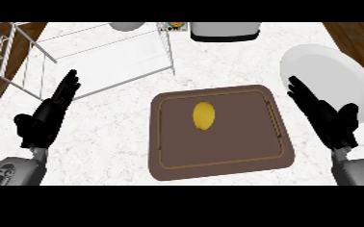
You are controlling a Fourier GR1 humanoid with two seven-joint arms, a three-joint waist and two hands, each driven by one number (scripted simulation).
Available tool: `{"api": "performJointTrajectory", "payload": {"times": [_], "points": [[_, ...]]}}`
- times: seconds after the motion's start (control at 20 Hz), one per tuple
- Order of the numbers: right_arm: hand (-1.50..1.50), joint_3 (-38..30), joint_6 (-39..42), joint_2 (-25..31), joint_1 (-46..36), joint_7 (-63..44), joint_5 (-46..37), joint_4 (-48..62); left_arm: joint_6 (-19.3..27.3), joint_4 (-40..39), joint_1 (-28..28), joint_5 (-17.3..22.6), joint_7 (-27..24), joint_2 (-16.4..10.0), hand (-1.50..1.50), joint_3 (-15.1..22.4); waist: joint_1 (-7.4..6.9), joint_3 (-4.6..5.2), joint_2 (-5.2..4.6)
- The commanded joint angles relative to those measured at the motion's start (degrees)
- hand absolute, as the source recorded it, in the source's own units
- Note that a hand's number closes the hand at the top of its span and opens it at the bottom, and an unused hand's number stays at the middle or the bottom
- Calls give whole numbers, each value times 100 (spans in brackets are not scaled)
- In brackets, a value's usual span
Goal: Pick the lemon from the tray and place it in the plate
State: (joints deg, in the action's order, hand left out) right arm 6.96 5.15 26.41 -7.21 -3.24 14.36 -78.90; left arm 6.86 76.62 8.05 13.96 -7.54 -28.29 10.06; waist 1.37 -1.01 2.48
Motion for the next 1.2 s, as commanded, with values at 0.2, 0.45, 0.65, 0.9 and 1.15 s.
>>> {"api": "performJointTrajectory", "payload": {"times": [0.2, 0.45, 0.65, 0.9, 1.15], "points": [[150, -2, 349, -880, -1064, 831, 392, 78, 548, 98, 421, -55, 919, 402, 0, -22, -230, 87, -269], [-150, -446, -1653, -1036, -635, 1810, -855, 112, 329, -2, 102, 220, 947, 449, 0, -59, -110, 70, -269], [-150, 316, -1373, -1661, -554, 3290, -1470, 1165, 394, 98, 272, 140, 1154, 628, 0, -35, -214, 92, -273], [-150, 665, -1230, -1046, -531, 2800, -2231, 919, 599, 459, 90, -98, 1513, 682, 0, -5, -172, 99, -237], [-150, 708, -949, -596, -560, 2168, -2620, 672, 289, 263, 284, 13, 1603, 547, 0, -349, -133, 102, -235]]}}
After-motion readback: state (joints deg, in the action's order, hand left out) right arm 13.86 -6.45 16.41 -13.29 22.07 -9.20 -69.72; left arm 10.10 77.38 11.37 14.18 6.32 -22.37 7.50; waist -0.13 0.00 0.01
